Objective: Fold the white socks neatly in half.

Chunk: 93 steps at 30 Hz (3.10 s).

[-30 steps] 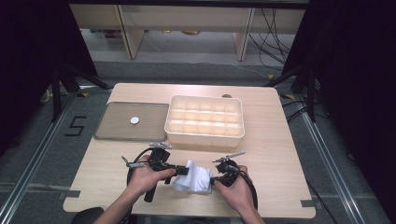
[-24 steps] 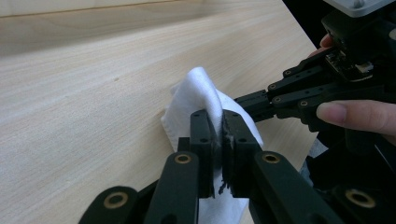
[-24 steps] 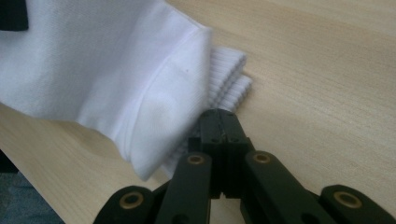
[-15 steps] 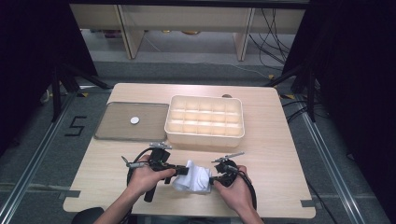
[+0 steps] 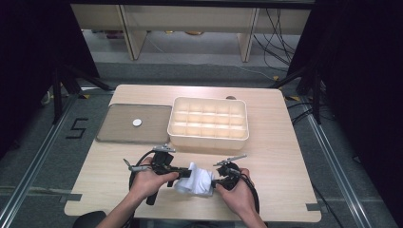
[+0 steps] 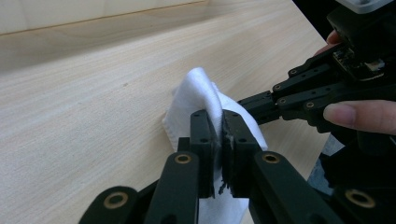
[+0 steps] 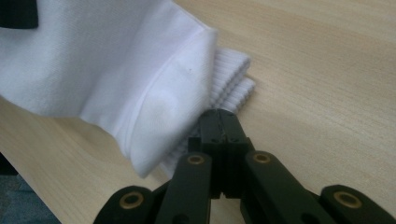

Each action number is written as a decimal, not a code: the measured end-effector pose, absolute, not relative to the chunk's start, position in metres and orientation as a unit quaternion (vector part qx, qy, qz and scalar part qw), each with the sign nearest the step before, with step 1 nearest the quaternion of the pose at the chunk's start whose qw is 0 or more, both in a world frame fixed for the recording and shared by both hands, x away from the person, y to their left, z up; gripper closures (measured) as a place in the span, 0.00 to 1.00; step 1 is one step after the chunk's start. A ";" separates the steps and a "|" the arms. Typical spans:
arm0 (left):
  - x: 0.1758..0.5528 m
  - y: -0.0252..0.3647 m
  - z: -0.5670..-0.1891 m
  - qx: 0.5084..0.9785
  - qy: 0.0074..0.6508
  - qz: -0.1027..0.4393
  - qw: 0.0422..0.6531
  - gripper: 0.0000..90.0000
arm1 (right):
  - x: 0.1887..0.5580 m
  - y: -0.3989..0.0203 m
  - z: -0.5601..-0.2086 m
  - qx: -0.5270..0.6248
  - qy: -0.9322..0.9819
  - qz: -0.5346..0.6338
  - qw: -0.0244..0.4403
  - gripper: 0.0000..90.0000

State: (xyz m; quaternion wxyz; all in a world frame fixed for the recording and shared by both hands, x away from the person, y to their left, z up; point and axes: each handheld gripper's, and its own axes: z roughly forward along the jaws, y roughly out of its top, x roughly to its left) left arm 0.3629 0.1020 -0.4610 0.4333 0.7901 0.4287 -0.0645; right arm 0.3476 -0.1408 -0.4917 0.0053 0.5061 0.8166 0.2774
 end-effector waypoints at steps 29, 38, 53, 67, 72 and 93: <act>0.363 0.095 -0.457 0.799 0.420 -0.042 0.428 0.93 | 0.348 -0.129 -0.492 0.511 0.811 0.284 -0.005 1.00; 0.363 0.094 -0.458 0.802 0.417 -0.043 0.426 0.93 | 0.349 -0.125 -0.491 0.504 0.815 0.285 0.000 1.00; 0.364 0.087 -0.461 0.805 0.415 -0.045 0.421 0.93 | 0.349 -0.123 -0.492 0.501 0.816 0.288 0.003 1.00; 0.364 0.084 -0.462 0.807 0.414 -0.048 0.419 0.93 | 0.349 -0.120 -0.493 0.496 0.818 0.290 0.007 1.00; 0.365 0.083 -0.463 0.806 0.416 -0.047 0.419 0.92 | 0.348 -0.119 -0.492 0.497 0.818 0.289 0.007 1.00; 0.365 0.079 -0.464 0.807 0.417 -0.042 0.416 0.92 | 0.349 -0.113 -0.495 0.491 0.820 0.294 0.006 1.00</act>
